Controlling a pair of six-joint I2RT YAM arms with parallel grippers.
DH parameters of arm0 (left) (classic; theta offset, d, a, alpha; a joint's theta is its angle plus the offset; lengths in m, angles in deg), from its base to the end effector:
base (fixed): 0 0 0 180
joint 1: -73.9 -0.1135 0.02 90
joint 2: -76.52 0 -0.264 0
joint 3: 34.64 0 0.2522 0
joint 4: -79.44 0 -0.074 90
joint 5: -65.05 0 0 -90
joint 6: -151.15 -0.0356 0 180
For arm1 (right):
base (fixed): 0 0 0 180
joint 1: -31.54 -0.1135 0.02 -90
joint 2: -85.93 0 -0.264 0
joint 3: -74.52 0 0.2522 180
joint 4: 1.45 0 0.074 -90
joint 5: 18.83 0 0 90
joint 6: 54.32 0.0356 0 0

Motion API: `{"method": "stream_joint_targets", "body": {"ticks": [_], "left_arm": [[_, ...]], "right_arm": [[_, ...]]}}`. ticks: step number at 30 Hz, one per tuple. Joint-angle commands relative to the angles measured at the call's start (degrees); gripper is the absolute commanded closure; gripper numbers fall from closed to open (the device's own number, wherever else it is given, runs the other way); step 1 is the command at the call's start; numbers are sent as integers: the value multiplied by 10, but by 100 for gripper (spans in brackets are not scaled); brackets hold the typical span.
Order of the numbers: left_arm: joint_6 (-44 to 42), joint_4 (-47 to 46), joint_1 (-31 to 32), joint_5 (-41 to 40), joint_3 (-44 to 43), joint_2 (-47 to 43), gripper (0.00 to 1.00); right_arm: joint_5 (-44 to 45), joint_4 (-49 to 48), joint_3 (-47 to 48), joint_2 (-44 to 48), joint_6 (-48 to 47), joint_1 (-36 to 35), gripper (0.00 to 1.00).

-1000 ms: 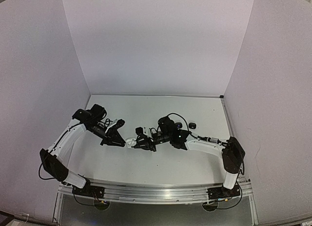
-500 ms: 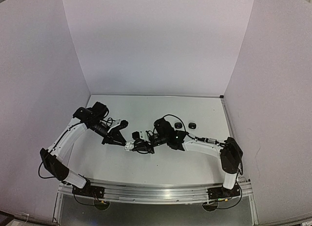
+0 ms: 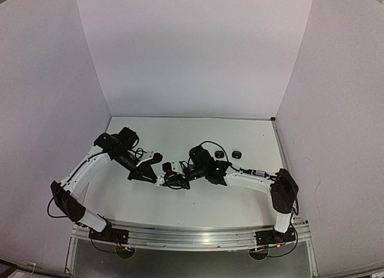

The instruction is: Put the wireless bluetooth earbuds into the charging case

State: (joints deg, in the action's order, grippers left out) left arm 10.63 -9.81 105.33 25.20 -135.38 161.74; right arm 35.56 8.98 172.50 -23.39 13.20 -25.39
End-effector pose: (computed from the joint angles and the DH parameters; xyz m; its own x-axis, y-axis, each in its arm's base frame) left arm 0.2125 -0.1619 0.3505 -0.1378 0.6638 -0.7351 0.9555 -0.1064 -0.2752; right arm 0.2283 0.3886 0.2749 0.1863 -0.2835 -0.9407 -0.9795 -0.1276 -0.1555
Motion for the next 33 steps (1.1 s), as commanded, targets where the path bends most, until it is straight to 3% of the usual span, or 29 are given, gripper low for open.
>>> {"method": "stream_joint_targets", "body": {"ticks": [1, 33], "left_arm": [[8, 208, 9, -21, -5, 9, 100], [37, 211, 9, -89, 12, 20, 100]], "right_arm": [[2, -2, 24, -1, -5, -5, 100], [35, -3, 32, -2, -58, -31, 100]]}}
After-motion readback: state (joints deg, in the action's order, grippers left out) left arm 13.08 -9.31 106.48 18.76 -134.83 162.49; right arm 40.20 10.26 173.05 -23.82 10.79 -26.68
